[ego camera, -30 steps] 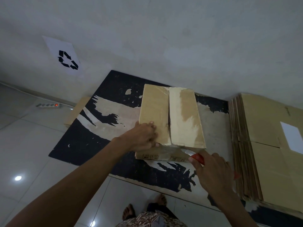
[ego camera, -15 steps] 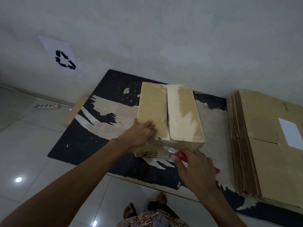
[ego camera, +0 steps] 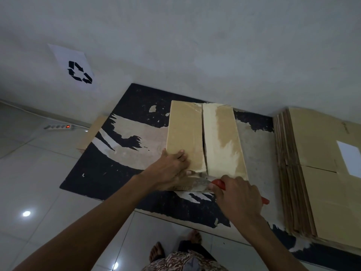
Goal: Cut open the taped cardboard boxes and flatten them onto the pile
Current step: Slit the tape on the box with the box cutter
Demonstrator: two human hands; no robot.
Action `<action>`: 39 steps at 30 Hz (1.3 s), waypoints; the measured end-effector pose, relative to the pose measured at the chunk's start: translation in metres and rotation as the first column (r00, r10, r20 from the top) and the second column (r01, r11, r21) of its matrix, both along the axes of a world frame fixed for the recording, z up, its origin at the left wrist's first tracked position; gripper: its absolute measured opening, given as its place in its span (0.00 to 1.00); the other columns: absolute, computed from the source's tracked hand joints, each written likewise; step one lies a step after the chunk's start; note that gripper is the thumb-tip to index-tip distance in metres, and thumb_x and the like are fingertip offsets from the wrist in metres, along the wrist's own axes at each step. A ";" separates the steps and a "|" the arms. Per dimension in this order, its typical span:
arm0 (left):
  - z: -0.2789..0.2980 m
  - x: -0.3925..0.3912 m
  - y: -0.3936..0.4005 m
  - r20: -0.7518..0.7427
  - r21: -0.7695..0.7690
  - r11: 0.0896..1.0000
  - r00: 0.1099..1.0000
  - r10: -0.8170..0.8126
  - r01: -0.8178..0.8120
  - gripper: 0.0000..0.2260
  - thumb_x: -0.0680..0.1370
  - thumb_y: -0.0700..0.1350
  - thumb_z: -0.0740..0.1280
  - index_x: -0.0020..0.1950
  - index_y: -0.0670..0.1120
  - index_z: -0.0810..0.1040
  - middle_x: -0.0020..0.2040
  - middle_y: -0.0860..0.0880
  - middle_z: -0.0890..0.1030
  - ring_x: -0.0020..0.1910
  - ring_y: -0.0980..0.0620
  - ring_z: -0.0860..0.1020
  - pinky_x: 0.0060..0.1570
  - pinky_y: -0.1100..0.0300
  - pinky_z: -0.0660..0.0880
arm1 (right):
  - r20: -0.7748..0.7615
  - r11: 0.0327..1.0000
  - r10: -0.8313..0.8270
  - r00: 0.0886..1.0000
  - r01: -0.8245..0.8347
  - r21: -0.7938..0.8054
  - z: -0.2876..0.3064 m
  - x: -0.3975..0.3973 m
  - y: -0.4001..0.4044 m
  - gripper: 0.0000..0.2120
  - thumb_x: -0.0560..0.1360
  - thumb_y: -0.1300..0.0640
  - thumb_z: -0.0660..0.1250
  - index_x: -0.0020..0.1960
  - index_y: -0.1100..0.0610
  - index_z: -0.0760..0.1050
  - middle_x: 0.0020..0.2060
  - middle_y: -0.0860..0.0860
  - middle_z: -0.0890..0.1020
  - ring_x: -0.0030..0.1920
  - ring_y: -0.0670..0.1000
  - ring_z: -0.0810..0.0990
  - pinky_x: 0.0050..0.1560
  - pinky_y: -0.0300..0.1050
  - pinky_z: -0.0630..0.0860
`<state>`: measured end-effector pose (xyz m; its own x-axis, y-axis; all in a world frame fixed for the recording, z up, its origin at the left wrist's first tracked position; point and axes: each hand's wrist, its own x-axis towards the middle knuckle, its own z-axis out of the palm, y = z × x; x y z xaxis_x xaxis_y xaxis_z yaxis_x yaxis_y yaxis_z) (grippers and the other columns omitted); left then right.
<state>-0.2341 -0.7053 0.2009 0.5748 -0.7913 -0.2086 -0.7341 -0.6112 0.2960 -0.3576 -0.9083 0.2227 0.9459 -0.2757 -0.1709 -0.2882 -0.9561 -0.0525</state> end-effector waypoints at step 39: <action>0.017 -0.002 -0.097 -0.712 -0.125 0.634 0.514 0.478 -0.763 0.17 0.78 0.62 0.65 0.53 0.49 0.81 0.65 0.51 0.66 0.69 0.45 0.59 0.73 0.49 0.55 | -0.024 0.992 -0.098 0.995 0.099 0.074 -0.011 -0.021 -0.073 0.26 0.77 0.31 0.49 0.50 0.48 0.78 0.40 0.47 0.82 0.40 0.49 0.80 0.42 0.47 0.78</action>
<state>-0.2361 -0.8023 0.2183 0.8176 -0.3537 -0.4544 0.2047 -0.5590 0.8035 -0.3790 -0.9817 0.2121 0.9109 -0.3530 -0.2137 -0.3824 -0.9167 -0.1156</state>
